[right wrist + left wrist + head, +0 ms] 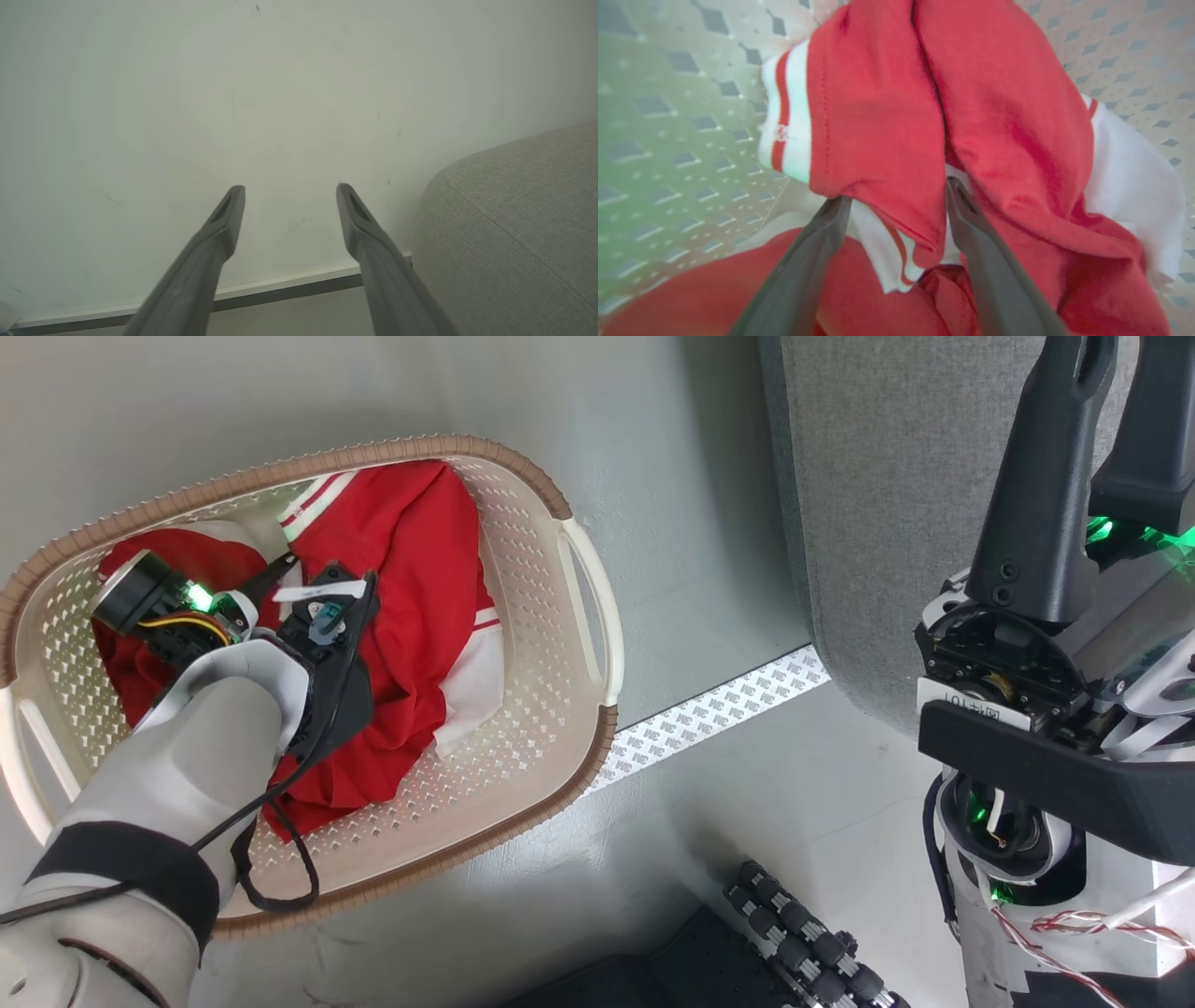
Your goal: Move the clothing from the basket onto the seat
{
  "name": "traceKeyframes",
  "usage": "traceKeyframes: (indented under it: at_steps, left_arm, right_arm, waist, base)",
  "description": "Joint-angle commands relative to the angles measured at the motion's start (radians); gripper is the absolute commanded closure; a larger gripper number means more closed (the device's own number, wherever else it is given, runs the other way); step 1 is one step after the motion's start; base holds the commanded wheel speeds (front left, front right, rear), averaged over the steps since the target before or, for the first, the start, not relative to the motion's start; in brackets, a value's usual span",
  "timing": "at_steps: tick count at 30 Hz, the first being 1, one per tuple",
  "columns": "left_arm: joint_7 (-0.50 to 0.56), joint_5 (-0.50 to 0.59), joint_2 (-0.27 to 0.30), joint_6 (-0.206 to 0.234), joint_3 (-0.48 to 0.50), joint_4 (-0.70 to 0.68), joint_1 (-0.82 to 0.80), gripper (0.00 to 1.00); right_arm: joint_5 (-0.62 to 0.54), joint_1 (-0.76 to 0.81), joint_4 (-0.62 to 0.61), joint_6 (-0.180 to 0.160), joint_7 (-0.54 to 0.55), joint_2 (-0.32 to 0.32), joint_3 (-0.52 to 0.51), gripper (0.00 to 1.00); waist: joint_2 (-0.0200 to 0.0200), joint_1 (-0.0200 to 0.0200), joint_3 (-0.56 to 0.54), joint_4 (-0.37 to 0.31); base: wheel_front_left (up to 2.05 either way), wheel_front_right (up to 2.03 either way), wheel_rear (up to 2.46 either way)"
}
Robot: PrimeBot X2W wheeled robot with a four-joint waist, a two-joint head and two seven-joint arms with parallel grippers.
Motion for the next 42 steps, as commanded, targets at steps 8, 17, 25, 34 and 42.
traceKeyframes:
  at_steps: [8,17,25,34,42]
  left_arm:
    - [-0.026,-0.009,-0.009,-0.003,-0.008,0.019,-0.027,0.64]
    - [-0.071,-0.037,0.003,-0.027,0.004,-0.008,-0.045,1.00]
    - [-0.088,-0.057,0.073,0.012,0.049,-0.155,-0.019,1.00]
    - [-0.088,-0.085,0.150,0.052,0.104,-0.389,0.116,1.00]
    - [-0.088,-0.112,0.171,0.107,0.166,-0.606,0.296,1.00]
  right_arm:
    - [0.008,0.006,0.001,0.001,0.000,0.002,0.001,0.00]
    - [0.012,-0.017,0.010,0.001,0.000,0.002,-0.006,0.00]
    - [0.002,-0.024,0.026,0.001,0.000,0.002,-0.002,0.00]
    - [-0.042,0.007,0.065,0.001,0.000,0.002,0.005,0.00]
    - [-0.106,0.074,0.130,0.001,0.000,0.001,0.021,0.00]
  waist:
    - [0.0000,0.0000,0.003,0.003]
    - [0.0000,0.0000,-0.007,0.006]
    - [0.0000,0.0000,-0.063,0.028]
    - [0.0000,0.0000,-0.175,0.067]
    - [0.0000,0.0000,-0.371,0.117]
  base:
    - [0.00,0.00,0.00]
    - [0.00,0.00,0.00]
    - [0.00,0.00,0.00]
    - [0.00,0.00,0.00]
    - [0.00,0.00,0.00]
